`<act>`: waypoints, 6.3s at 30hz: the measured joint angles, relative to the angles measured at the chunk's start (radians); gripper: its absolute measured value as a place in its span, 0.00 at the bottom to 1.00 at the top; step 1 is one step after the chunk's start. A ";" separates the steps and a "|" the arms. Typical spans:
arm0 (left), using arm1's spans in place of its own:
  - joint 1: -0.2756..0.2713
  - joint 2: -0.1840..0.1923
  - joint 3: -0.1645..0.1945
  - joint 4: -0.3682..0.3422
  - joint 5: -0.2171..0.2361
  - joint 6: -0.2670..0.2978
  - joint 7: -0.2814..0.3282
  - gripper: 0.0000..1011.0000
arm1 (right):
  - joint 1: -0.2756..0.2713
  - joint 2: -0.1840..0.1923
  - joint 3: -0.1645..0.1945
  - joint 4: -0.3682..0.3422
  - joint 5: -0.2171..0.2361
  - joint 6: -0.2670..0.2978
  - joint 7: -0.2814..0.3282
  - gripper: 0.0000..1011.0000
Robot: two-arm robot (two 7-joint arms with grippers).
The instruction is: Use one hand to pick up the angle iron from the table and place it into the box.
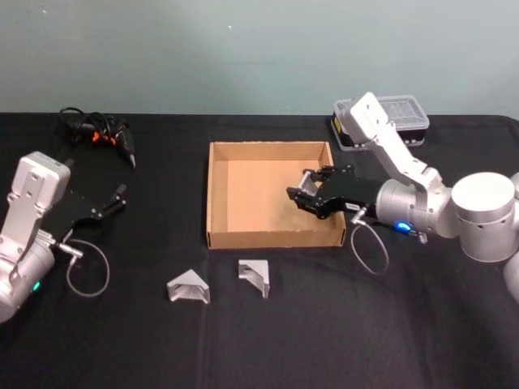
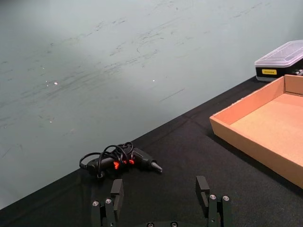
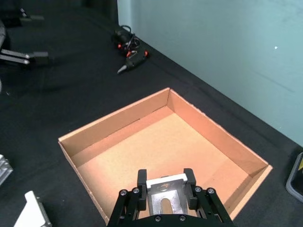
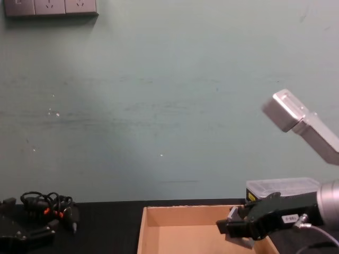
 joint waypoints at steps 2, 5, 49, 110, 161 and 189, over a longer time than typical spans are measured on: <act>0.000 0.000 0.000 0.000 0.000 0.000 0.000 0.99 | 0.009 -0.009 -0.004 0.016 -0.008 0.000 0.003 0.45; 0.000 0.000 0.000 0.000 0.000 0.000 0.000 0.99 | 0.025 -0.024 -0.014 0.050 -0.026 -0.006 0.009 0.45; 0.000 0.000 0.000 0.000 0.000 0.000 0.000 0.99 | -0.065 -0.033 0.122 -0.011 -0.007 -0.055 -0.040 0.99; 0.000 0.000 0.000 0.000 0.000 0.000 0.000 0.99 | -0.138 0.194 -0.096 -0.247 0.066 -0.043 0.217 0.99; 0.000 0.000 0.000 0.000 0.000 0.000 0.000 0.99 | -0.043 0.065 -0.172 -0.051 0.031 -0.077 0.229 0.91; 0.000 0.000 0.000 0.000 0.000 0.000 0.000 0.99 | -0.071 0.082 -0.143 -0.105 0.038 -0.073 0.196 0.50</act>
